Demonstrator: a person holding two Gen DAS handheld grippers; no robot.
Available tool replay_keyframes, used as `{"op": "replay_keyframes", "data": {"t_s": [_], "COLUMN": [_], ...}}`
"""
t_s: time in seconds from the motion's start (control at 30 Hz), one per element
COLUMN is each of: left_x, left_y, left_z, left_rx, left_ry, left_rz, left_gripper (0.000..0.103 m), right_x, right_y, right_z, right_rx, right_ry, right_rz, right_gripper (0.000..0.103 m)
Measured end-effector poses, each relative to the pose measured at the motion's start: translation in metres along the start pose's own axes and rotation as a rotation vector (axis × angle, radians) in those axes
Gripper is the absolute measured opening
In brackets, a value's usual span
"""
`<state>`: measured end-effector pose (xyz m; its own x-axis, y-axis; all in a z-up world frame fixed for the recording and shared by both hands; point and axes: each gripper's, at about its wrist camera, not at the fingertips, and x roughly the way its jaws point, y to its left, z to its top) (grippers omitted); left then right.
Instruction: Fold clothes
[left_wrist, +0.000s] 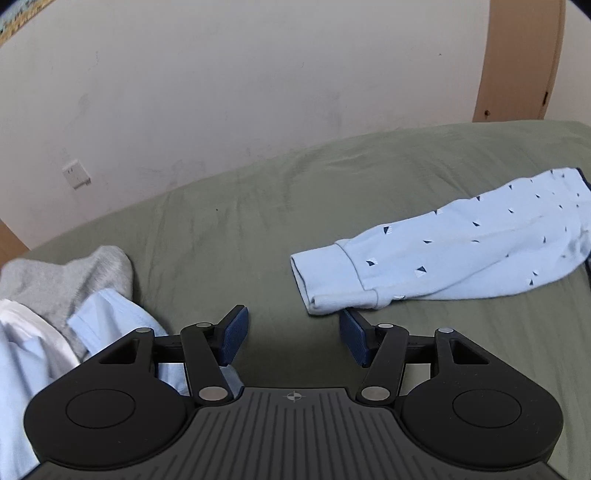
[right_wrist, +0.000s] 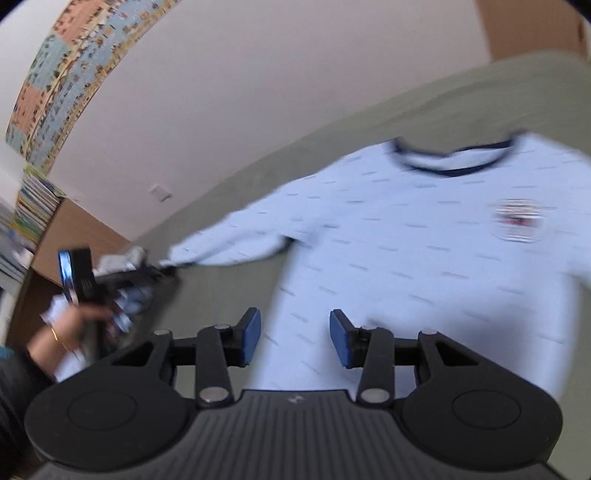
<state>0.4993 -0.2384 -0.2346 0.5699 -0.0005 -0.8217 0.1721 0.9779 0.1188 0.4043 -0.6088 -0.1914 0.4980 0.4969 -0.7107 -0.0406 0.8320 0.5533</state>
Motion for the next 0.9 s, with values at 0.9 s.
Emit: {"op": "replay_keyframes", "data": {"t_s": [0.9], "left_x": [0.017], "left_y": [0.029], "left_z": [0.015], "left_rx": [-0.103], "left_ry": [-0.042], "left_rz": [-0.198], "left_gripper": [0.055], "right_x": [0.143], "right_y": [0.028], "right_z": [0.027], "right_rx": [0.233], "right_ry": [-0.049], "right_rz": [-0.055], "right_gripper": [0.045]}}
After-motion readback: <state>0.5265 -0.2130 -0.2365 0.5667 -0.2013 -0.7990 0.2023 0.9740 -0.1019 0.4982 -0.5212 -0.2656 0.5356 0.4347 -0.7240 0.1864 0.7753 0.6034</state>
